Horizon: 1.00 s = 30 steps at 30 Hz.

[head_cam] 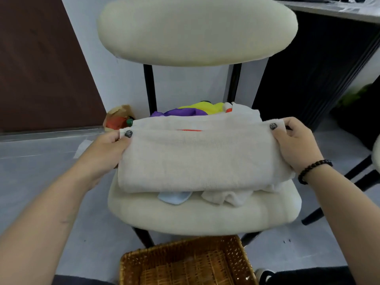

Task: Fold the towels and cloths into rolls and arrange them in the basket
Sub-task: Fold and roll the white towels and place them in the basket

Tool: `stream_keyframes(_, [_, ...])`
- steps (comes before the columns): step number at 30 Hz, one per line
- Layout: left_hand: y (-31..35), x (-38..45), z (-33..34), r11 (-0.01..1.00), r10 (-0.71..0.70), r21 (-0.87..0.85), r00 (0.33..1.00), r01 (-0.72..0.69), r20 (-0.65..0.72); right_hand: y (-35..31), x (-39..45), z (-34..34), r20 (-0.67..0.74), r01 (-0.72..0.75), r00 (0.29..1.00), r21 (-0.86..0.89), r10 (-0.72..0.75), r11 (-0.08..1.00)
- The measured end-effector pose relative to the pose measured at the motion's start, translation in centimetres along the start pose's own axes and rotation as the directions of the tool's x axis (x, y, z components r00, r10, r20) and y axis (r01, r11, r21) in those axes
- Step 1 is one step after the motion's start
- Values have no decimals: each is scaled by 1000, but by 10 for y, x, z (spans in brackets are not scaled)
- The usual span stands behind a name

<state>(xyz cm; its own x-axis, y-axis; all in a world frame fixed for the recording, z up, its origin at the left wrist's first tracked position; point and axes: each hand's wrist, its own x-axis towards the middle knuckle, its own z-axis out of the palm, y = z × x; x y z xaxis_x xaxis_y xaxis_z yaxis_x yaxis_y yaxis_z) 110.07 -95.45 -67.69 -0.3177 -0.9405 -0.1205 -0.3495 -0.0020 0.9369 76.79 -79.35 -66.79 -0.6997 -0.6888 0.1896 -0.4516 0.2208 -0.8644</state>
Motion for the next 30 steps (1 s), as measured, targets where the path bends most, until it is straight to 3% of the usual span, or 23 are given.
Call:
stream_keyframes(4, [-1, 17, 13, 998, -48, -41, 999, 47, -26, 0, 17, 11, 26, -23, 999, -42, 24, 999])
stream_keyframes(8, [-8, 30, 23, 994, -102, 22, 994, 103, -25, 4, 31, 15, 86, -51, 994, -167, 66, 985])
stream_keyframes(14, [-8, 44, 31, 999, 32, 22, 960, -27, -277, -1, 43, 16, -73, 26, 997, -146, -37, 989])
stream_keyframes(17, [-8, 47, 36, 996, 70, 75, 933, -46, -353, 0, 48, 24, -28, 12, 999, -178, -18, 984])
stream_keyframes(22, [-13, 53, 39, 929, -15, 358, 974, 97, -225, 8, 53, 30, 131, -59, 985, -338, 109, 939])
stream_keyframes(25, [-11, 55, 36, 902, -85, 404, 980, 152, -180, 8, 55, 25, 146, -54, 983, -344, 110, 937])
stream_keyframes(30, [-6, 53, 32, 954, 122, 298, 925, -10, -359, 3, 56, 27, 11, -15, 1000, -247, 18, 969])
